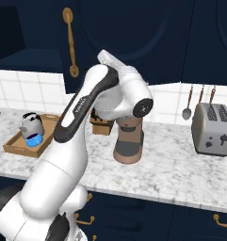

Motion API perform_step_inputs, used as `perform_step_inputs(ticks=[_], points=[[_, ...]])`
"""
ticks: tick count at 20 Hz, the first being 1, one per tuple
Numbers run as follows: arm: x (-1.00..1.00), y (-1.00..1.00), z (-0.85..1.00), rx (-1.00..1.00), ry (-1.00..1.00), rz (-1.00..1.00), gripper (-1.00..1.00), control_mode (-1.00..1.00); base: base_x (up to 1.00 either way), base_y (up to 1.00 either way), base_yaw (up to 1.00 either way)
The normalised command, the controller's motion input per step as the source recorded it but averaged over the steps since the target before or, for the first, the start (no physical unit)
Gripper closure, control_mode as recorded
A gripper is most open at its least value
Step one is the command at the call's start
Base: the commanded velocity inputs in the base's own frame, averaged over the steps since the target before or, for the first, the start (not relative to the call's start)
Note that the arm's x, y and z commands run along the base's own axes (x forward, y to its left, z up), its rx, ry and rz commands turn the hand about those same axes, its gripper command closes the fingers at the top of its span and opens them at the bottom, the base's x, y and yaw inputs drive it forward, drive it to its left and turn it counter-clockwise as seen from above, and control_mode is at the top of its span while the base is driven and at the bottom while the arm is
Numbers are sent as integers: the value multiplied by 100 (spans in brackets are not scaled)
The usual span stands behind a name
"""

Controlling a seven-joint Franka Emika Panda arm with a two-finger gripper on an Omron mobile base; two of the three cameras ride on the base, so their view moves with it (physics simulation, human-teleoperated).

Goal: Pick the kettle from the counter and place it on the tray. Then pick the mug from the cabinet and place it on the tray. Then close the cabinet doors.

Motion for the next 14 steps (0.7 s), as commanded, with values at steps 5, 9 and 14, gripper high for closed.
perform_step_inputs(ticks=[5,9,14], points=[[100,71,0,-7,49,-25,100,-100,0,0,0],[99,48,0,0,42,-27,100,-100,0,0,0],[85,37,0,0,11,-29,100,-100,0,0,0]])
